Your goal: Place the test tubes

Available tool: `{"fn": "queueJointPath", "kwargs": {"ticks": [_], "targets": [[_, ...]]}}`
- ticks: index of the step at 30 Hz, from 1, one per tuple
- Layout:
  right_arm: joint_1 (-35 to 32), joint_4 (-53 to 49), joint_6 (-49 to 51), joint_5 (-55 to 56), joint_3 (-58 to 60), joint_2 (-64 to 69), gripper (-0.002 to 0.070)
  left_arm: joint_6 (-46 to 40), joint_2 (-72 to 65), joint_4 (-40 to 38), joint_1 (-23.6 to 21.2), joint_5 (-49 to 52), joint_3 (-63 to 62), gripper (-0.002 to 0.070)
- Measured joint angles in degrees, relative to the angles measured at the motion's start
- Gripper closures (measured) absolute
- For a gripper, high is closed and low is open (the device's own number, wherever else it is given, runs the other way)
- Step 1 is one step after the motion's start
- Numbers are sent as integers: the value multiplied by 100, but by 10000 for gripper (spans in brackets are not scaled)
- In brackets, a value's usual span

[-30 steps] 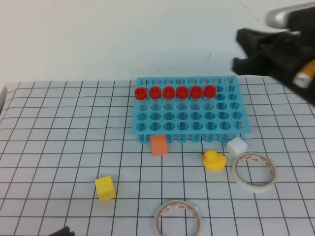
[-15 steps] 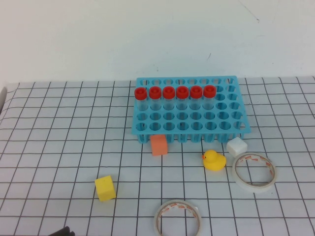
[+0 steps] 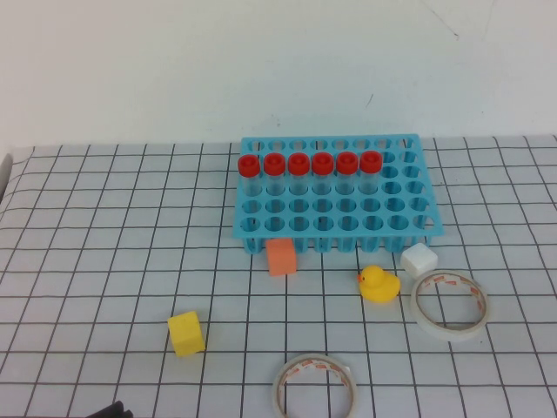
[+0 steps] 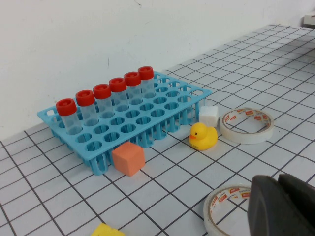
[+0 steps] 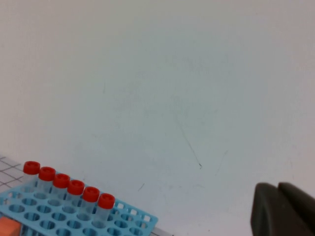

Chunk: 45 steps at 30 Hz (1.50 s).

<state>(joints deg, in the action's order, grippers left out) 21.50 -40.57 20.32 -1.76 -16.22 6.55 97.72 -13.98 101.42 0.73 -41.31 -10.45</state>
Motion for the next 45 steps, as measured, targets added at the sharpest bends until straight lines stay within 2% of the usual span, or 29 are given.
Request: {"fn": "queueJointPath", "kwargs": {"ticks": [4,10,12,16,21,25,31,45], "targets": [[0,304,-130,37,170,-3,678,0,0,0,0,0,0,676],[-154,2878,-2032,-644,649,-135,678,0,0,0,0,0,0,676],[-339,3472,-2504,-770,853,-289,678,-20,0,0,0,0,0,676],[-1001,3990,-2842,-811,1191,-549,678,-34,0,0,0,0,0,676],[-2106,4222,-2916,-811,1651,-634,678,-48,0,0,0,0,0,676],[-2586,4186,-2860,-853,1777,-687,678,-78,0,0,0,0,0,676],[-2627,3379,-1714,-1235,1777,-724,678,-78,0,0,0,0,0,676],[-2271,3349,-1547,-1695,1758,-724,678,-78,0,0,0,0,0,676]]}}
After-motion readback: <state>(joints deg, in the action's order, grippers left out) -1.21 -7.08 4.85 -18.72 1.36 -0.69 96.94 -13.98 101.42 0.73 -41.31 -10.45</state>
